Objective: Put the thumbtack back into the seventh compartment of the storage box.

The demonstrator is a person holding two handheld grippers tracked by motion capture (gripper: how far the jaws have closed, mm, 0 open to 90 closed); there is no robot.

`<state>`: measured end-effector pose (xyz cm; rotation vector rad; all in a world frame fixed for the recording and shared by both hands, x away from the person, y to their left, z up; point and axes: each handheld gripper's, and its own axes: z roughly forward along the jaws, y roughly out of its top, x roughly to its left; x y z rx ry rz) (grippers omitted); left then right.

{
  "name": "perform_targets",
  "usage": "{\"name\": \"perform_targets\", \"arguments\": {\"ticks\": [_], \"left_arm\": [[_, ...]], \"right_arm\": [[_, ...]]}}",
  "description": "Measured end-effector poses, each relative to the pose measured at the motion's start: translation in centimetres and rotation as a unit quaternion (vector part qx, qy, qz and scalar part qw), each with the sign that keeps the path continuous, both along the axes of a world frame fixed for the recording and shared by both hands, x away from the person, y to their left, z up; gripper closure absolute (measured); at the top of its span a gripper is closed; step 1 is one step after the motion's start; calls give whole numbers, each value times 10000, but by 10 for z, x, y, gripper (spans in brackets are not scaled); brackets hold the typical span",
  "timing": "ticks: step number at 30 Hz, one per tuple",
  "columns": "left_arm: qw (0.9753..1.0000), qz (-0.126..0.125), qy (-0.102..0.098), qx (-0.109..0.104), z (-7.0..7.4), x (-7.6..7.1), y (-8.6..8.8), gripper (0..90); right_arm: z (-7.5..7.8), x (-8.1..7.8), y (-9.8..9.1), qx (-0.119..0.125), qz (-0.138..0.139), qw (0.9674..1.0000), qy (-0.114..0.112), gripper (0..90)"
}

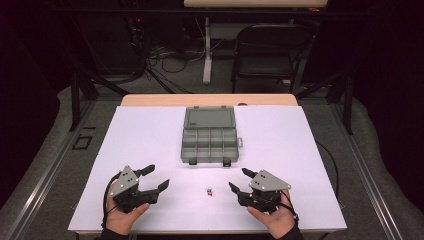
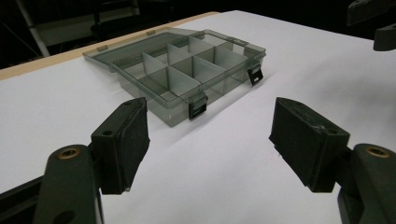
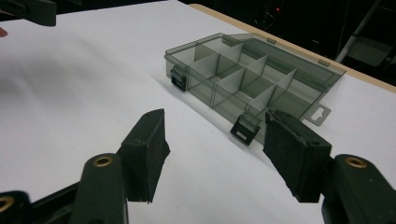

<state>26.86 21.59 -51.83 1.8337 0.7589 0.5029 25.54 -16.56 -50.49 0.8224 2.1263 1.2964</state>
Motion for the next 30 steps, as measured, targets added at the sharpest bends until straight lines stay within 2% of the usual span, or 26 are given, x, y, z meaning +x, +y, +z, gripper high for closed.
{"name": "perform_targets", "arguments": {"ticks": [8, 13, 19, 30], "left_arm": [[10000, -25, -17, -32, 0, -1, 1, 291], [10000, -15, 75, -55, -1, 0, 1, 278], [9999, -18, 131, -69, -2, 1, 3, 274], [9999, -61, 141, -39, -3, 2, 2, 275]], "right_arm": [[7, 13, 20, 36, 139, 9997, 192, 414], [4, 19, 29, 125, 235, 9992, 297, 427], [-10, 20, 37, -66, 340, 9985, 429, 461], [-29, 22, 38, -238, 467, 9961, 715, 547]]}}
